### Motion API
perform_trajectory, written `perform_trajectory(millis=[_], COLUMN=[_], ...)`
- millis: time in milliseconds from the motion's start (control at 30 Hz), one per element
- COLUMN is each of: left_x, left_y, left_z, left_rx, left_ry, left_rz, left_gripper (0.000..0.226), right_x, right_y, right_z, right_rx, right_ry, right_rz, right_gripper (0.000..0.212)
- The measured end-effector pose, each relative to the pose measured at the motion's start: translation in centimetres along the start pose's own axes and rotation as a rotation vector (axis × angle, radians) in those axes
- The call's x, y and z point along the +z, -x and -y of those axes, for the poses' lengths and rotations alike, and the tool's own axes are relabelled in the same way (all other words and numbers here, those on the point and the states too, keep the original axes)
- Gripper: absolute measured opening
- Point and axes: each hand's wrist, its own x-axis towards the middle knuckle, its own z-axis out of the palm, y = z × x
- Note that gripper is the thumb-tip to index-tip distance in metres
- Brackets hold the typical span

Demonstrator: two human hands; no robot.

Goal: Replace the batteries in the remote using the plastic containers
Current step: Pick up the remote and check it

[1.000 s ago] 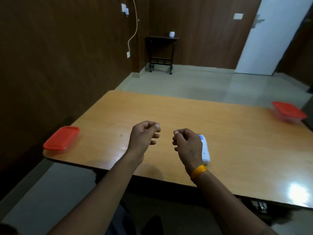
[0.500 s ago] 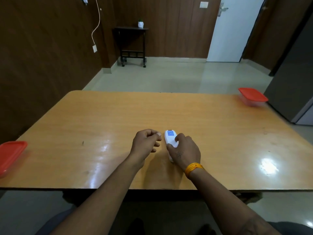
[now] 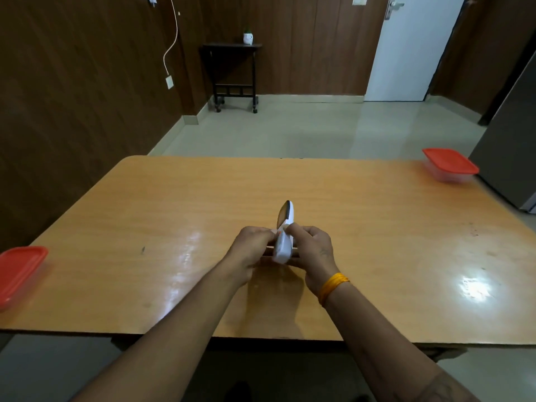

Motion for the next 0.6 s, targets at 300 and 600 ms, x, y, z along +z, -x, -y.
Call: perform_trajectory(millis=[300, 600], left_x=[-1.7, -2.9], left_y=[-5.0, -9.2], left_z=[-1.5, -1.7], left_rx=[0.025, -0.013], left_ry=[0.073, -0.047], left_rz=[-0.143, -0.204], left_gripper=[0.018, 0.037], right_x=[3.1, 4.8], right_y=[-5.4, -9.9], right_z=[0.6, 0.2], right_rx=[-0.091, -0.083], right_ry=[0.176, 0.345], right_rz=[-0.085, -0.227], right_gripper=[0.018, 0.023])
